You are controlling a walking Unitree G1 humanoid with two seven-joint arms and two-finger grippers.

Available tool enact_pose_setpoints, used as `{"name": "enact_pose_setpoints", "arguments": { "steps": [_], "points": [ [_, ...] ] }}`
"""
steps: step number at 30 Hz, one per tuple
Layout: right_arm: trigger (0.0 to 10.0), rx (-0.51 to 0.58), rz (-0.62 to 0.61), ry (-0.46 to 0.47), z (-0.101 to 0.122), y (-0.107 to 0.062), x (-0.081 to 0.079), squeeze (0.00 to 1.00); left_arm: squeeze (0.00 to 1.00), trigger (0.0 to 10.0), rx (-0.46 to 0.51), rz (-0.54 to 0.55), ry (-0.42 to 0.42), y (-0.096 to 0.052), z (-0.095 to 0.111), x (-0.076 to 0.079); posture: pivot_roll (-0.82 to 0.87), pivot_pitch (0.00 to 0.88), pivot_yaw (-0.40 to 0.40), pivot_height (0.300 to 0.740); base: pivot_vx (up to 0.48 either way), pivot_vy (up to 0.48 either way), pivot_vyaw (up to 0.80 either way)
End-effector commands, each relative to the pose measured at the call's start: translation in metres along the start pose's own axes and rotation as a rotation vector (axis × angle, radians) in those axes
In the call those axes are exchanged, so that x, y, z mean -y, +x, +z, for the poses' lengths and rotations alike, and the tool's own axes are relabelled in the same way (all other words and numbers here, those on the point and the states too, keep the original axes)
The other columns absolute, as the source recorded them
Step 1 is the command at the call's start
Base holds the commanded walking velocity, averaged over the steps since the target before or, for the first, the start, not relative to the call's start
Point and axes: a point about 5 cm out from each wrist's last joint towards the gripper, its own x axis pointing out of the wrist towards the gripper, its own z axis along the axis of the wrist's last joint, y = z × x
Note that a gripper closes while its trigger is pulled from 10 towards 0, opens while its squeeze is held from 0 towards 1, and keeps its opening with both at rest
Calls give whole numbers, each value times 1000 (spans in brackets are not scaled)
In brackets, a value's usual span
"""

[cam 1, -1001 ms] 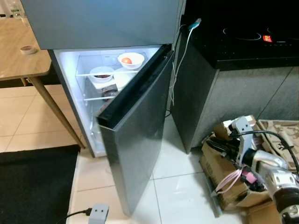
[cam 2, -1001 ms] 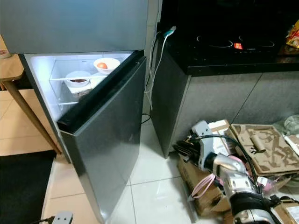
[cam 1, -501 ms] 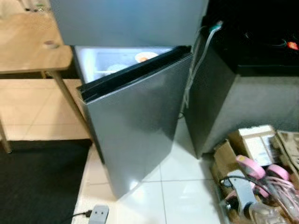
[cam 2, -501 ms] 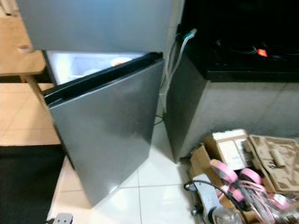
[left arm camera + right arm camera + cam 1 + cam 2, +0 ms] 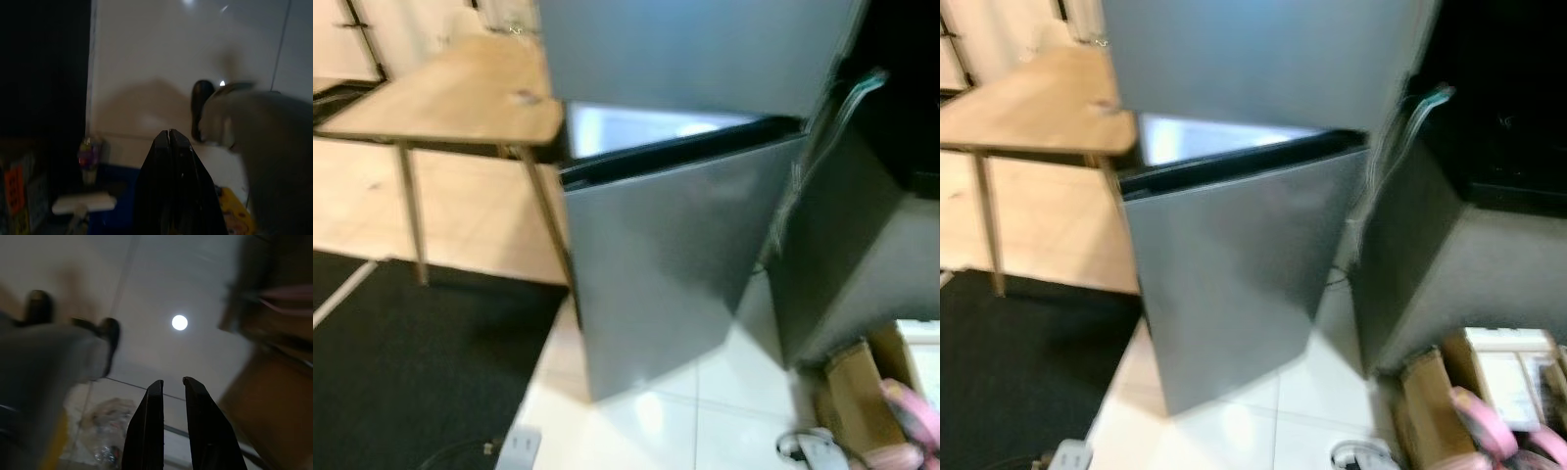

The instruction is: Restocking fridge

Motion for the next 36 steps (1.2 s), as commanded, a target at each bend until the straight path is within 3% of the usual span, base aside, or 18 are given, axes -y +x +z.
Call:
{"name": "enact_pose_setpoints", "arguments": {
  "steps": [1,15,24,30,36],
  "points": [
    [10000,-36,-14,2,-10,-1,2,0,0,10000,14,6,24,1,3,1,-12,0,-47,740,0,0,638],
    [10000,-59,3,-82,-15,0,-5,0,0,10000,33,28,36,1,6,1,5,0,-45,740,0,0,638],
    [10000,-102,-28,-98,-32,-2,-2,0,0,10000,21,17,61,1,4,1,16,0,-41,740,0,0,633],
    [10000,-158,-84,-138,-47,-5,4,0,0,10000,17,19,64,0,2,-1,13,0,-31,740,0,0,0],
    [10000,-179,-102,-105,-57,-8,7,0,0,10000,15,18,58,0,1,-2,7,0,-26,740,0,0,0]
  ]
}}
